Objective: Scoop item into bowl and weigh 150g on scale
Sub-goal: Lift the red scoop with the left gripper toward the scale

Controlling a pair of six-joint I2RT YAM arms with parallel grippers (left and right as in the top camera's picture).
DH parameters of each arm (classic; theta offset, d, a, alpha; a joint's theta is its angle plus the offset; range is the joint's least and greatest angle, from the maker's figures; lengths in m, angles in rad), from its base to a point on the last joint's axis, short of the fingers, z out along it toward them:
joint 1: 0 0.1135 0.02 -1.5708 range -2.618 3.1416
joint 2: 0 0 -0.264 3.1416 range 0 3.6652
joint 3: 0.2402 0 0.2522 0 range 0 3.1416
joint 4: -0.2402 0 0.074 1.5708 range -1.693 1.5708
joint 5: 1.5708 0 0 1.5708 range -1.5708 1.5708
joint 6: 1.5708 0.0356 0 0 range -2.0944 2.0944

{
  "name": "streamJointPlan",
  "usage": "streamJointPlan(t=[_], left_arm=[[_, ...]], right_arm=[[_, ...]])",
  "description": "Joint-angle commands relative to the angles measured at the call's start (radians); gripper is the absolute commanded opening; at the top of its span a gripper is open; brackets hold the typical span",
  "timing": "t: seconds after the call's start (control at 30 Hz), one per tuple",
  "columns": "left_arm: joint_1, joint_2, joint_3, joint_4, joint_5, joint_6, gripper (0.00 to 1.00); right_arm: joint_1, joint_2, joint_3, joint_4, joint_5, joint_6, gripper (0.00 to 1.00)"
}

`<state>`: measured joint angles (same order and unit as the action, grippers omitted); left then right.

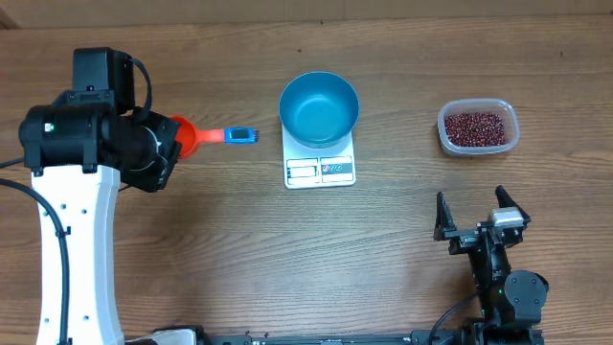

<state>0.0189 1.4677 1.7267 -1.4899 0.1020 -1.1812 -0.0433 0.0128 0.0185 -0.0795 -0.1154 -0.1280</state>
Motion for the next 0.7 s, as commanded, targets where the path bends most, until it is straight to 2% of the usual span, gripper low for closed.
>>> streamJointPlan(t=[0.0, 0.47, 0.67], left_arm=[[-0.079, -0.017, 0.014, 0.003, 0.008, -0.049, 0.04], [-0.464, 0.018, 0.006, 0.006, -0.295, -0.389, 0.04], [-0.551, 0.186, 0.006, 0.075, -0.287, -0.415, 0.04]], right_arm=[[0.007, -0.01, -0.011, 0.005, 0.003, 0.0, 1.0], [0.007, -0.01, -0.011, 0.005, 0.003, 0.0, 1.0], [0.007, -0.01, -0.011, 0.005, 0.003, 0.0, 1.0]])
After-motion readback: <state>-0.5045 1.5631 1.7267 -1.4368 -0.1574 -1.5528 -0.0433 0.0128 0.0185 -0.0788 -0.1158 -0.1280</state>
